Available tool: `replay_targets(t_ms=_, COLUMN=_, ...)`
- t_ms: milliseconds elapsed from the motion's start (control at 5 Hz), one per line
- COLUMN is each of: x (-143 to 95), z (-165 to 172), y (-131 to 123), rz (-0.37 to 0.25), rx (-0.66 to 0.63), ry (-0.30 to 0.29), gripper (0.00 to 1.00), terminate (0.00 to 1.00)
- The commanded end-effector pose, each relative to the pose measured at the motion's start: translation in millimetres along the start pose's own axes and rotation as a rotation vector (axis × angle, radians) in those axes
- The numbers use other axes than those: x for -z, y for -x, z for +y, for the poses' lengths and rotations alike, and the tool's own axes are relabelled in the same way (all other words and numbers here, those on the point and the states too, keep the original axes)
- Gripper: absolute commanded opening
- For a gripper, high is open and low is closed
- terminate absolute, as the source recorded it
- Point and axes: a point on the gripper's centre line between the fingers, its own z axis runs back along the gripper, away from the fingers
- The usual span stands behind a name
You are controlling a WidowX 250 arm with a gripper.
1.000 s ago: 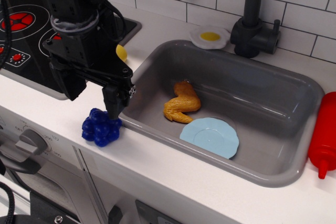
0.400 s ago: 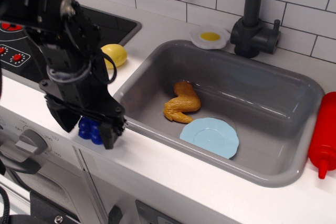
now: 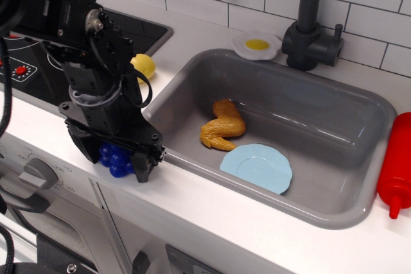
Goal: Put blueberries on plate sink
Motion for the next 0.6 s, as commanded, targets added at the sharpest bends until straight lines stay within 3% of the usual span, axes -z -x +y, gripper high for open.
replay_targets(t_ms=0, x=-20.9, z=-8.2, y=-13.5, rz=0.011, rx=-0.046, ry=0.008, gripper=0.0, terminate=0.0)
replay_targets(t_ms=400, x=-68.6, z=-58.7, y=-37.3, rz=0.016, rx=-0.168, ry=0.089, gripper=0.0, terminate=0.0)
